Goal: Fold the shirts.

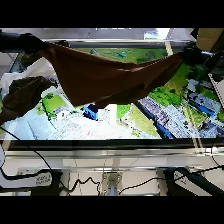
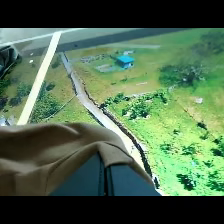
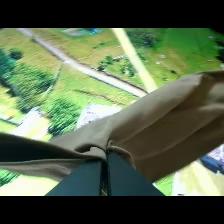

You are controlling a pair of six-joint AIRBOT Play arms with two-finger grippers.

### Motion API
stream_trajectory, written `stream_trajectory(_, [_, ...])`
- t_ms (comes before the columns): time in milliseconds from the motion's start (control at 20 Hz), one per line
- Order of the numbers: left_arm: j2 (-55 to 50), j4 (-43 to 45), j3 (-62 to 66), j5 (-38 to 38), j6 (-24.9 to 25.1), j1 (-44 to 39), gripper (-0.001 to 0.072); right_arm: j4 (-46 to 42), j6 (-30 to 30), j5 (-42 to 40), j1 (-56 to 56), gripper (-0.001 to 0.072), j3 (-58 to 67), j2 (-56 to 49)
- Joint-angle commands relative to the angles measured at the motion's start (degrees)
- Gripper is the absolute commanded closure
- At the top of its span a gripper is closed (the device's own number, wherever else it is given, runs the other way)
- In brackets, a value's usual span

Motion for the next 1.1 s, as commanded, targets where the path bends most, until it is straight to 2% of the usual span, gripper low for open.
stream_trajectory(0, [1.51,6.21,2.54,-4.57,-2.14,1.73,0.0681,-3.45,-0.13,-8.35,-3.69,0.0685,7.82,0.83])
stream_trajectory(350, [13.64,8.48,2.54,-6.29,-2.32,1.7,0.068,-7.85,-0.13,-19.93,-4.87,0.0685,17.27,9.57])
stream_trajectory(500, [20.24,8.5,2.54,-8.02,-4.61,1.7,0.0681,-7.13,1.07,-26.32,-4.87,0.0685,18.97,14.43])
stream_trajectory(650, [22.58,8.52,2.54,-13.07,-7.52,1.68,0.0684,-7.61,3.23,-30.45,-4.87,0.0687,19.17,17.35])
stream_trajectory(800, [21.11,8.52,-0.24,-12.79,-7.93,1.68,0.0685,-8.76,4.15,-30.91,-4.87,0.0687,18.99,14.99])
stream_trajectory(1050, [11.85,8.07,-14.64,-12.68,-6.95,1.66,0.0683,-8.92,6.08,-31.74,-4.81,0.0686,13.51,2.21])
